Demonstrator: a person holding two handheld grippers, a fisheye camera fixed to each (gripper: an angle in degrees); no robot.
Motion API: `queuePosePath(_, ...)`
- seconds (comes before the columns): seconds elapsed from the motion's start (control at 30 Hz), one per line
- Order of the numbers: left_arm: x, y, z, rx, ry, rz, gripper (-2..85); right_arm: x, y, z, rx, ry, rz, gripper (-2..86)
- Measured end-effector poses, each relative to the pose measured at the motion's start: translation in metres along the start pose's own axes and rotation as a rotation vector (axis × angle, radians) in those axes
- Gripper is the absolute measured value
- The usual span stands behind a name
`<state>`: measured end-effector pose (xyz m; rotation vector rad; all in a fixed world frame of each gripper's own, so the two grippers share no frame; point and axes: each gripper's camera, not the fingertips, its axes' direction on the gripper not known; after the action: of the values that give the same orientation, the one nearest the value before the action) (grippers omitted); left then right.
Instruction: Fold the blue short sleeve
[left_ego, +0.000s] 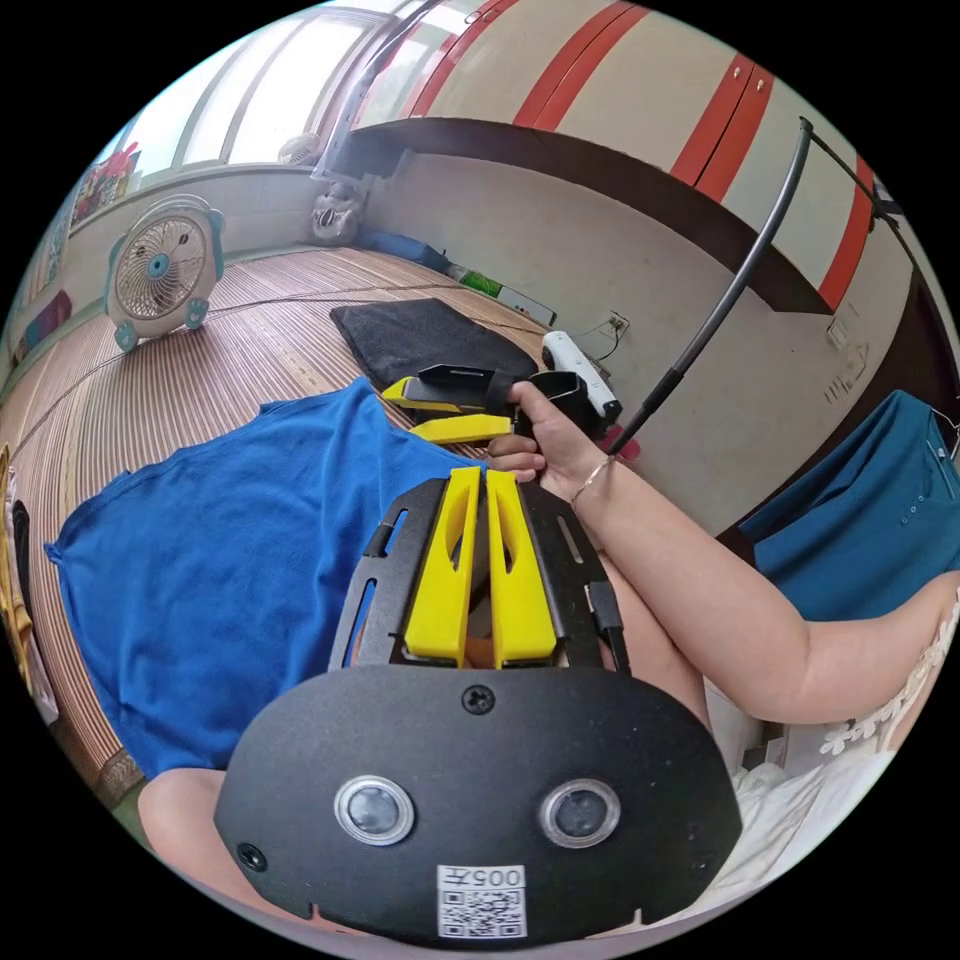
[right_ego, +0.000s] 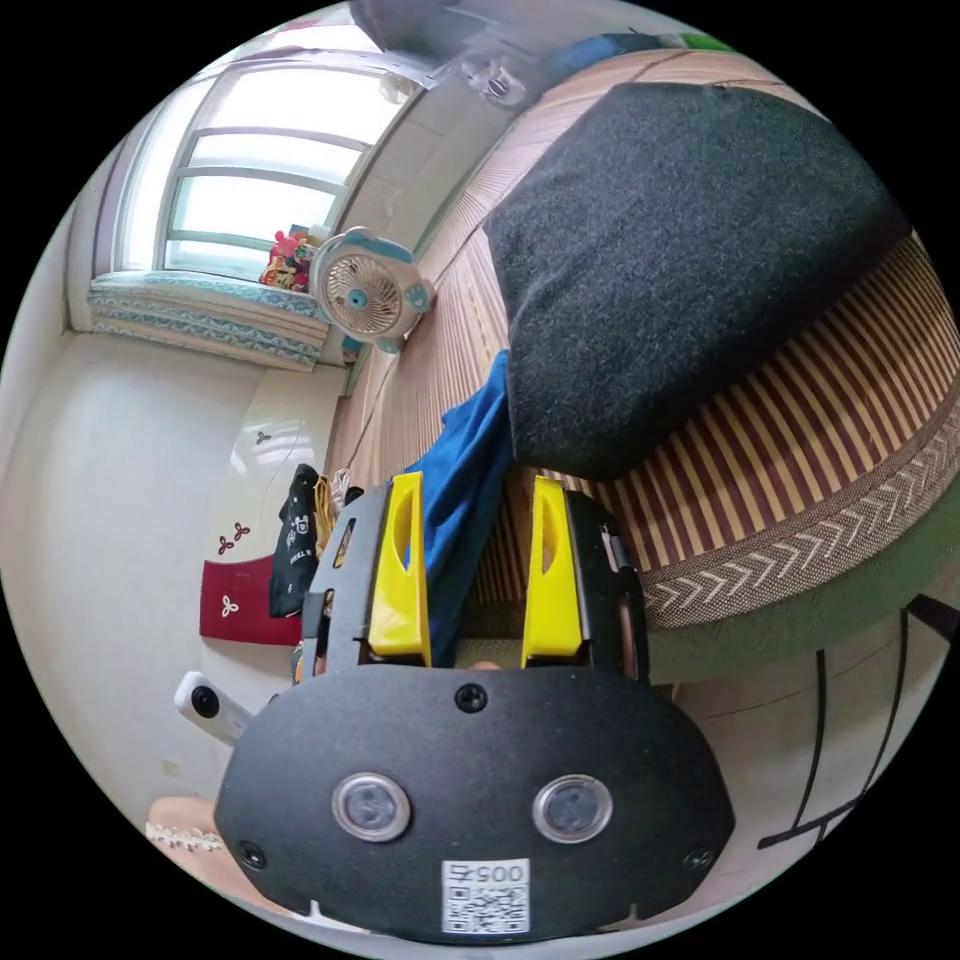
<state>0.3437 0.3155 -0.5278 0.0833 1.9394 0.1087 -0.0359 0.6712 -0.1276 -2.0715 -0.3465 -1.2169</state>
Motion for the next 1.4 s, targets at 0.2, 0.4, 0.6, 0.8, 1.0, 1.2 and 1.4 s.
queuePosePath(0.2,-0.002,0.004,-0.018,0.01,0.004,0.005,0.8,-0.011,-0.033,-0.005,-0.01,0.018,0.017,10.2)
queuePosePath(0.4,-0.004,0.01,-0.038,0.021,-0.012,-0.005,0.8,-0.017,-0.05,-0.017,-0.017,0.03,0.048,4.0)
queuePosePath(0.6,-0.003,0.019,-0.065,0.05,-0.048,-0.018,0.8,-0.075,-0.041,-0.047,0.065,0.122,-0.039,-0.1)
queuePosePath(0.8,-0.011,0.034,-0.112,0.114,-0.101,-0.051,0.8,-0.173,-0.019,-0.06,0.175,0.1,-0.22,-1.2)
queuePosePath(1.0,-0.028,0.057,-0.172,0.191,-0.19,-0.118,0.8,-0.279,0.004,-0.025,0.12,0.041,-0.406,-1.3)
queuePosePath(1.2,-0.046,0.091,-0.219,0.214,-0.322,-0.198,0.6,-0.384,0.043,0.038,-0.005,0.064,-0.59,-1.3)
queuePosePath(1.4,-0.084,0.125,-0.22,0.068,-0.507,-0.385,0.6,-0.454,0.096,0.127,-0.131,0.268,-0.707,-0.8)
